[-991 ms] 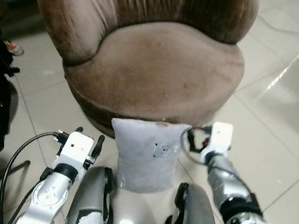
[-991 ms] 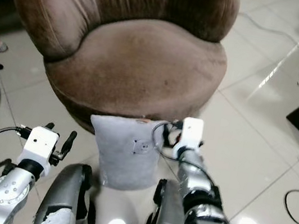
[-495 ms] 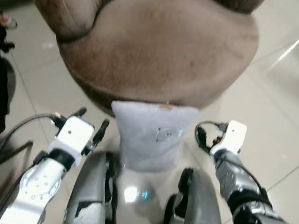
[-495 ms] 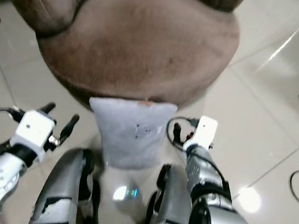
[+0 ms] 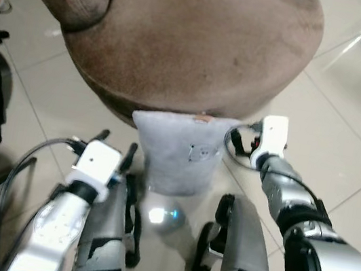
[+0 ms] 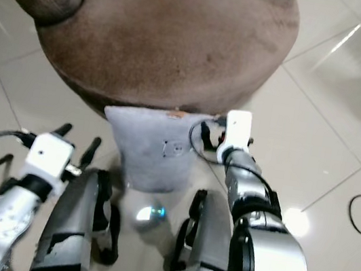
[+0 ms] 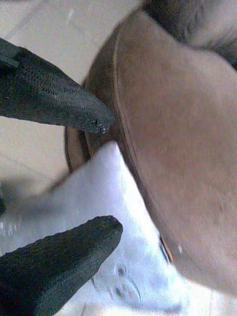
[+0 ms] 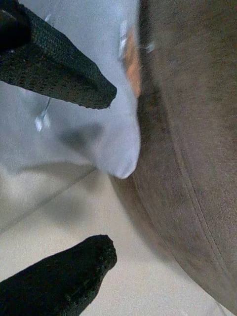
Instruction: Move the pillow to the sofa from floor
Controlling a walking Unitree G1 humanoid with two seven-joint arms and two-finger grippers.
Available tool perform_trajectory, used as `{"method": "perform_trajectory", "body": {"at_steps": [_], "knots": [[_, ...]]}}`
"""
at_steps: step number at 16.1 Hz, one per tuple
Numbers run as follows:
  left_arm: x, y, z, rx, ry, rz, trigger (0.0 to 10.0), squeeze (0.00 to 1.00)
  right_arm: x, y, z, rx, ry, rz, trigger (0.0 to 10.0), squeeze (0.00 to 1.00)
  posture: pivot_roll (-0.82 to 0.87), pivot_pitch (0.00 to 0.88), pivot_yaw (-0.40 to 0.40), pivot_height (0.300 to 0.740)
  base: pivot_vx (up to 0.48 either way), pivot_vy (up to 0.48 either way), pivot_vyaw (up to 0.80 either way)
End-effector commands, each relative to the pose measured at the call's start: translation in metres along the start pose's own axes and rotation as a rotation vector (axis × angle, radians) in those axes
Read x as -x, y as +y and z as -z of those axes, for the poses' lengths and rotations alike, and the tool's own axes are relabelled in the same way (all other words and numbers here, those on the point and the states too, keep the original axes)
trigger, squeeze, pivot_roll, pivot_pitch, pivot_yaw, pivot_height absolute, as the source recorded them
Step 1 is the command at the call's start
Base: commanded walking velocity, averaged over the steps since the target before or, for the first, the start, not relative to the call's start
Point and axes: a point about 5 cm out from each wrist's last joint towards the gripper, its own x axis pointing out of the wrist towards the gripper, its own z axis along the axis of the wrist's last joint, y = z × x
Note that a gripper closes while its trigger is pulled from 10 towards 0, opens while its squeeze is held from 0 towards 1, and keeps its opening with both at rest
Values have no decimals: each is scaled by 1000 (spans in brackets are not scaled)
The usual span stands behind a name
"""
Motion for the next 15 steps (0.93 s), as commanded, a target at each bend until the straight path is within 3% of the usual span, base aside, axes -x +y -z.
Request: {"method": "perform_trajectory", "body": {"at_steps": [1, 2, 4, 5, 10, 15], "knots": [[5, -2, 9, -3, 50, 2, 10000, 0, 3, -2, 11, -61, 36, 0, 10000, 0, 141, 439, -32, 582, 0, 0, 0], [1, -6, 7, 24, 42, -17, 10000, 0, 3, -2, 10, -172, -10, 33, 10000, 0, 129, 426, -46, 582, 0, 0, 0], [0, -7, 7, 34, 47, -32, 10000, 0, 6, -1, 15, -208, -33, 29, 10000, 0, 125, 420, -44, 582, 0, 0, 0], [1, -6, 11, 35, 62, -37, 10000, 0, 12, 3, 28, -195, -44, -4, 10000, 0, 114, 404, -32, 572, 0, 0, 0], [-6, -3, 14, 51, 72, -54, 10000, 0, 25, 2, 46, -141, -66, -5, 10000, 0, 79, 396, -6, 527, 0, 0, 0], [-11, -2, 16, 44, 74, -60, 10000, 0, 33, -6, 50, -119, -85, 36, 10000, 0, 61, 400, -3, 522, 0, 0, 0]]}}
